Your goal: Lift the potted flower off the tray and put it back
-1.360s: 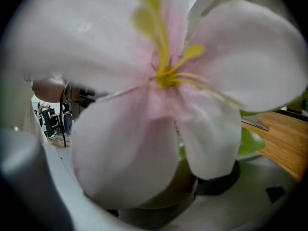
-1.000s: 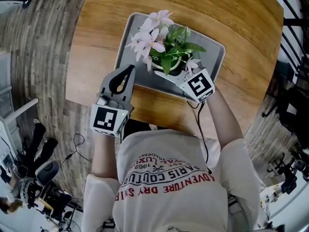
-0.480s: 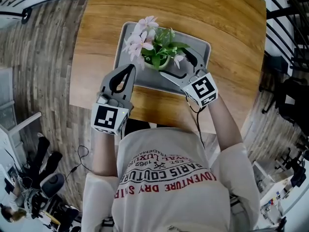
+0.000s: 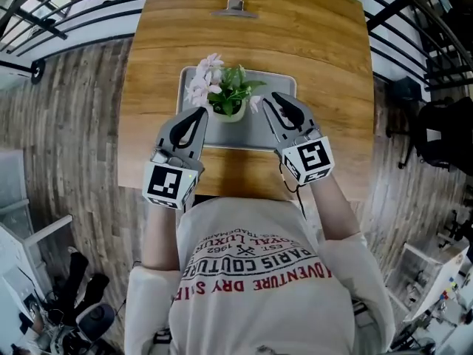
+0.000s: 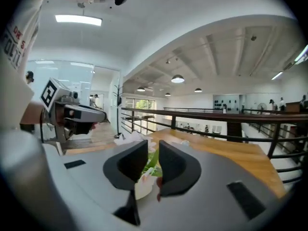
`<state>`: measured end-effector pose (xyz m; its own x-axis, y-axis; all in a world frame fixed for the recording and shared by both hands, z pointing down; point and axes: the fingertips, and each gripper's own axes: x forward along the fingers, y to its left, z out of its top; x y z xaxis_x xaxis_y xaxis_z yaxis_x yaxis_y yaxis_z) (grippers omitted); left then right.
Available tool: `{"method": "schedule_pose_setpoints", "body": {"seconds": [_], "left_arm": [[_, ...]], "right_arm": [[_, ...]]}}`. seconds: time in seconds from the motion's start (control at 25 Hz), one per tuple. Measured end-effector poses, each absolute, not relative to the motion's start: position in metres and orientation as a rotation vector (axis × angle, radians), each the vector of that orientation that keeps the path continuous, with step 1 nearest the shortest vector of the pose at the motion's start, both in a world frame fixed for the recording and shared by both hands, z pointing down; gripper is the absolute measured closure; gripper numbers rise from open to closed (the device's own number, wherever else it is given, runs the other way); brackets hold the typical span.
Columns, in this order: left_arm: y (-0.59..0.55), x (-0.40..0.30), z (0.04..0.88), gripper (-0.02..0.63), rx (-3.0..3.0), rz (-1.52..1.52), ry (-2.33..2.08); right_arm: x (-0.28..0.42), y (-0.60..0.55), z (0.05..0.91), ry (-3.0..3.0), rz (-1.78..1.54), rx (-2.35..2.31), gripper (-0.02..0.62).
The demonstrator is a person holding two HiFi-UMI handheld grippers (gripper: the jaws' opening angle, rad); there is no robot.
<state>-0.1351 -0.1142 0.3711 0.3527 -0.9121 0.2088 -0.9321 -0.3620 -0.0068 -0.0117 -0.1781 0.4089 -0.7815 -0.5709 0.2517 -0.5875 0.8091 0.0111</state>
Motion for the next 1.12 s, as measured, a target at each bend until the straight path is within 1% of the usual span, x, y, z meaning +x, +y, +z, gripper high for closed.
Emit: {"method": "schedule_pose_setpoints", "body": {"seconds": [0.04, 0.08, 0.24, 0.56, 1.12], "left_arm": [[-0.115, -0.135, 0.366, 0.594, 2.512, 0.268, -1.698], [-0.115, -0.135, 0.360, 0.594, 2.533, 0.267, -1.692], [-0.110, -0.137, 0.342, 0.594, 2.606, 0.271, -1.666], [-0.110, -0.169, 0.313, 0.594, 2.591, 0.275, -1.742], [-0.096, -0.173, 0.301, 0.594, 2.605, 0.207, -1.739]], "right_arm": [[-0.008, -0.180, 0.404, -2.735, 0.095, 0.949, 0.530], [-0.005, -0.182, 0.399, -2.723, 0.097, 0.994, 0.546], [0.007, -0.179, 0.371, -2.713, 0.091, 1.131, 0.565], [0.017, -0.167, 0.317, -2.752, 0.005, 1.345, 0.568], [0.007, -0.152, 0.309, -2.759, -0.063, 1.327, 0.569]]}}
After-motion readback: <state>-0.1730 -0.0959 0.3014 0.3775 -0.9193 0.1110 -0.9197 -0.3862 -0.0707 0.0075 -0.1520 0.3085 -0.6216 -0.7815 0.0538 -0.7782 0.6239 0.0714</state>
